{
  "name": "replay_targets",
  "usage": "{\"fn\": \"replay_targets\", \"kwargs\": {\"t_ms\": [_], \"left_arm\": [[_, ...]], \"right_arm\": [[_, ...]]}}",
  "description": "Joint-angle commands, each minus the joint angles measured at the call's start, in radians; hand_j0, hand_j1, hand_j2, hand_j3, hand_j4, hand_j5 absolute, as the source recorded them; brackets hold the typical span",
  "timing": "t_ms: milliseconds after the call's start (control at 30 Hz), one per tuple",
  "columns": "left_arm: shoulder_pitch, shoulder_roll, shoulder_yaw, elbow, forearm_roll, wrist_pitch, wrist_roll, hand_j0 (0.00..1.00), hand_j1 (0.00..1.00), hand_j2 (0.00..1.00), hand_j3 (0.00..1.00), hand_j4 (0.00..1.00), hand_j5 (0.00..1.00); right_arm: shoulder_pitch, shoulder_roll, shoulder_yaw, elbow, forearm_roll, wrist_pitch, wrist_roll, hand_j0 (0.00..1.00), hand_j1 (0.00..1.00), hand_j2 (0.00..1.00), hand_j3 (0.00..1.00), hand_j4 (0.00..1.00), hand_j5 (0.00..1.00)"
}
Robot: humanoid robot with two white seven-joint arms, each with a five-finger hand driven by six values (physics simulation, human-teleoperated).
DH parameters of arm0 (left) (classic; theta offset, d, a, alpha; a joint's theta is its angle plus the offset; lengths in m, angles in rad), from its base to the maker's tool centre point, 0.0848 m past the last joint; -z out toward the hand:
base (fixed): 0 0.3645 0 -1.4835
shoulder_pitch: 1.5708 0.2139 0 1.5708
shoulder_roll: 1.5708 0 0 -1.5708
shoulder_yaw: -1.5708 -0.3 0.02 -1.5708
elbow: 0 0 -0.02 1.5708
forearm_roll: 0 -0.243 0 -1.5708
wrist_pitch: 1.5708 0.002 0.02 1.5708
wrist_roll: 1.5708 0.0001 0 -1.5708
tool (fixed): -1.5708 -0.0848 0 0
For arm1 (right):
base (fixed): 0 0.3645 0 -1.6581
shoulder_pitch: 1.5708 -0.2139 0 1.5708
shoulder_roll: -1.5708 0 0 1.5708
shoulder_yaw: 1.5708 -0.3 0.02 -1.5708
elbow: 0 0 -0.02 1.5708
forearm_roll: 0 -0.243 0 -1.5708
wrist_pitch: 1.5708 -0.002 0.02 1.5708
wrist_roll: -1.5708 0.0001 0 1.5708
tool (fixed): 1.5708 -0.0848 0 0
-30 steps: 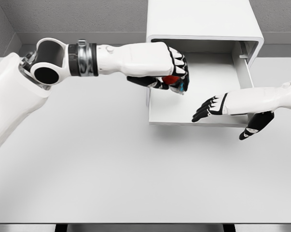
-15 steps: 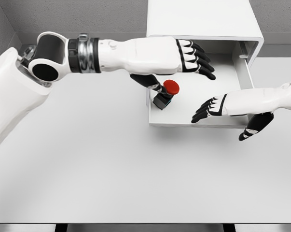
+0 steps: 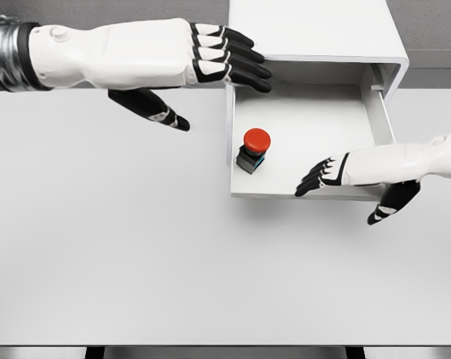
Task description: Slide open multi-storey tabletop storage cabinets and put open load switch and slide close multi-storey tabletop storage cabinets
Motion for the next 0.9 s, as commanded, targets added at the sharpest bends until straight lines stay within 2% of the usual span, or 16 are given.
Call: {"fn": "replay_targets", "kwargs": {"t_ms": [0, 67, 133, 267, 300, 400, 433, 500, 533, 867], "left_arm": [[0.002, 0.058, 0.001, -0.006, 0.046, 0.003, 0.001, 1.00, 1.00, 1.00, 1.00, 1.00, 1.00], [0.008, 0.116, -0.004, -0.007, 0.079, 0.003, 0.001, 1.00, 1.00, 1.00, 1.00, 1.00, 1.00], [0.054, 0.147, -0.001, -0.006, 0.079, 0.003, 0.001, 1.00, 1.00, 1.00, 1.00, 1.00, 1.00], [0.092, 0.233, 0.007, -0.006, 0.076, 0.003, 0.001, 1.00, 1.00, 1.00, 1.00, 1.00, 1.00], [0.113, 0.243, 0.013, -0.006, 0.076, 0.003, 0.001, 1.00, 1.00, 1.00, 1.00, 1.00, 1.00], [0.213, 0.268, 0.015, -0.003, 0.066, 0.003, 0.001, 1.00, 1.00, 1.00, 1.00, 1.00, 1.00], [0.232, 0.271, 0.016, -0.003, 0.063, 0.003, 0.001, 1.00, 1.00, 1.00, 1.00, 1.00, 1.00], [0.327, 0.271, 0.116, -0.001, 0.053, 0.003, 0.001, 1.00, 1.00, 1.00, 1.00, 1.00, 1.00], [0.345, 0.279, 0.136, -0.003, 0.053, 0.003, 0.001, 1.00, 1.00, 1.00, 1.00, 1.00, 1.00], [0.351, 0.308, 0.137, -0.003, 0.053, 0.003, 0.001, 1.00, 1.00, 1.00, 1.00, 1.00, 1.00]], "right_arm": [[0.000, 0.003, -0.003, 0.005, -0.007, 0.003, -0.025, 1.00, 1.00, 1.00, 1.00, 1.00, 1.00], [0.008, 0.003, -0.010, 0.006, -0.007, 0.003, -0.036, 1.00, 1.00, 1.00, 1.00, 1.00, 1.00], [0.014, 0.006, -0.016, 0.010, -0.005, 0.003, -0.038, 1.00, 1.00, 1.00, 1.00, 1.00, 1.00], [0.014, 0.026, -0.020, 0.022, 0.002, 0.003, -0.087, 1.00, 1.00, 1.00, 1.00, 1.00, 1.00], [0.015, 0.029, -0.020, 0.029, 0.008, 0.003, -0.119, 1.00, 1.00, 1.00, 1.00, 1.00, 1.00], [0.028, 0.026, -0.020, 0.031, 0.008, 0.003, -0.133, 1.00, 1.00, 1.00, 1.00, 1.00, 1.00], [0.026, 0.024, -0.020, 0.031, 0.037, 0.003, -0.157, 1.00, 1.00, 1.00, 1.00, 1.00, 1.00], [0.028, 0.024, -0.020, 0.036, 0.077, 0.003, -0.203, 1.00, 1.00, 1.00, 1.00, 1.00, 1.00], [0.026, 0.021, -0.020, 0.037, 0.079, 0.003, -0.203, 1.00, 1.00, 1.00, 1.00, 1.00, 1.00], [0.026, 0.047, -0.066, 0.092, 0.097, 0.003, -0.205, 1.00, 1.00, 1.00, 1.00, 1.00, 1.00]]}}
